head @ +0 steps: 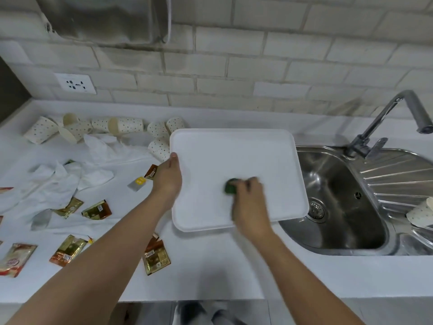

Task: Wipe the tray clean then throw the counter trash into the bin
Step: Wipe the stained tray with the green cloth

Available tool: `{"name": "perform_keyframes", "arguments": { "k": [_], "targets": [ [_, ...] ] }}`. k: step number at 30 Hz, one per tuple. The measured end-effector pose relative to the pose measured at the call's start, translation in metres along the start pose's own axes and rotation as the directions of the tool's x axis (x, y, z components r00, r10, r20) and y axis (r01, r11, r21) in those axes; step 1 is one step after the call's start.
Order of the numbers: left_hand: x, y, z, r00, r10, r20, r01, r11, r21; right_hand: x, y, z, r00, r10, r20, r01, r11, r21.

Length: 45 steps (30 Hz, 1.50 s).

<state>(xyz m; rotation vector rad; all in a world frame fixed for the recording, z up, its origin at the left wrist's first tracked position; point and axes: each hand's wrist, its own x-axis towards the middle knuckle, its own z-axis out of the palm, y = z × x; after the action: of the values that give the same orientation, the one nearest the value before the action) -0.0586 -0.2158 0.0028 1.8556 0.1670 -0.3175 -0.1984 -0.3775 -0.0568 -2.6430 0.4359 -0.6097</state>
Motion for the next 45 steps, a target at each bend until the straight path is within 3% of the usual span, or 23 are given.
{"name": "perform_keyframes", "arguments": {
  "k": [3, 5, 8, 11, 15, 19, 23, 27, 31, 34, 38, 42, 45],
  "targets": [
    [0.001, -0.003, -0.011, 1.0, -0.016, 0.01, 0.016, 1.0, 0.016, 0.037, 0.059, -0.028, 0.953, 0.284, -0.104, -0.284, 0.959, 0.014],
    [-0.004, 0.001, -0.006, 1.0, -0.012, 0.017, 0.012, 1.0, -0.011, 0.056, 0.045, -0.036, 0.949, 0.277, -0.149, -0.28, 0.96, 0.002],
    [-0.007, 0.016, 0.007, 0.999, 0.015, 0.042, -0.012, 0.997, -0.076, 0.051, -0.032, -0.023, 0.999, -0.04, -0.027, 0.04, 0.999, 0.002],
    [0.0, 0.022, 0.006, 0.996, 0.023, 0.084, -0.015, 0.996, -0.091, 0.018, -0.067, -0.02, 0.901, -0.397, 0.173, 0.38, 0.916, 0.124],
    [0.011, 0.02, -0.014, 0.999, -0.006, 0.049, 0.007, 1.0, -0.025, 0.01, -0.042, -0.046, 0.762, -0.585, 0.278, 0.533, 0.81, 0.245],
    [0.002, 0.023, -0.003, 0.991, -0.082, 0.107, 0.096, 0.986, -0.133, 0.019, -0.069, -0.027, 0.727, -0.65, 0.222, 0.6, 0.758, 0.256],
    [-0.007, 0.029, -0.004, 0.987, -0.028, 0.158, 0.064, 0.972, -0.226, 0.039, -0.086, -0.006, 0.829, -0.556, 0.06, 0.532, 0.817, 0.222],
    [-0.002, 0.046, -0.017, 0.991, 0.027, 0.133, 0.005, 0.972, -0.234, 0.053, -0.099, -0.004, 0.841, -0.54, -0.027, 0.534, 0.824, 0.19],
    [-0.009, 0.047, -0.024, 0.959, 0.085, 0.272, 0.004, 0.95, -0.312, 0.067, -0.105, -0.009, 0.88, -0.464, -0.097, 0.474, 0.853, 0.217],
    [-0.017, 0.038, -0.021, 0.951, 0.15, 0.271, -0.08, 0.965, -0.251, 0.085, -0.107, -0.016, 0.932, -0.343, -0.114, 0.361, 0.901, 0.239],
    [-0.035, 0.036, -0.013, 0.945, 0.242, 0.219, -0.241, 0.97, -0.032, 0.119, -0.112, -0.023, 0.944, -0.273, -0.184, 0.298, 0.947, 0.121],
    [-0.027, 0.023, -0.011, 0.934, 0.312, 0.173, -0.303, 0.95, -0.077, 0.142, -0.113, -0.034, 0.942, -0.214, -0.259, 0.215, 0.976, -0.024],
    [-0.026, 0.022, -0.007, 0.924, 0.345, 0.163, -0.333, 0.938, -0.097, 0.144, -0.101, -0.046, 0.943, -0.167, -0.287, 0.165, 0.986, -0.033]
  ]
}}
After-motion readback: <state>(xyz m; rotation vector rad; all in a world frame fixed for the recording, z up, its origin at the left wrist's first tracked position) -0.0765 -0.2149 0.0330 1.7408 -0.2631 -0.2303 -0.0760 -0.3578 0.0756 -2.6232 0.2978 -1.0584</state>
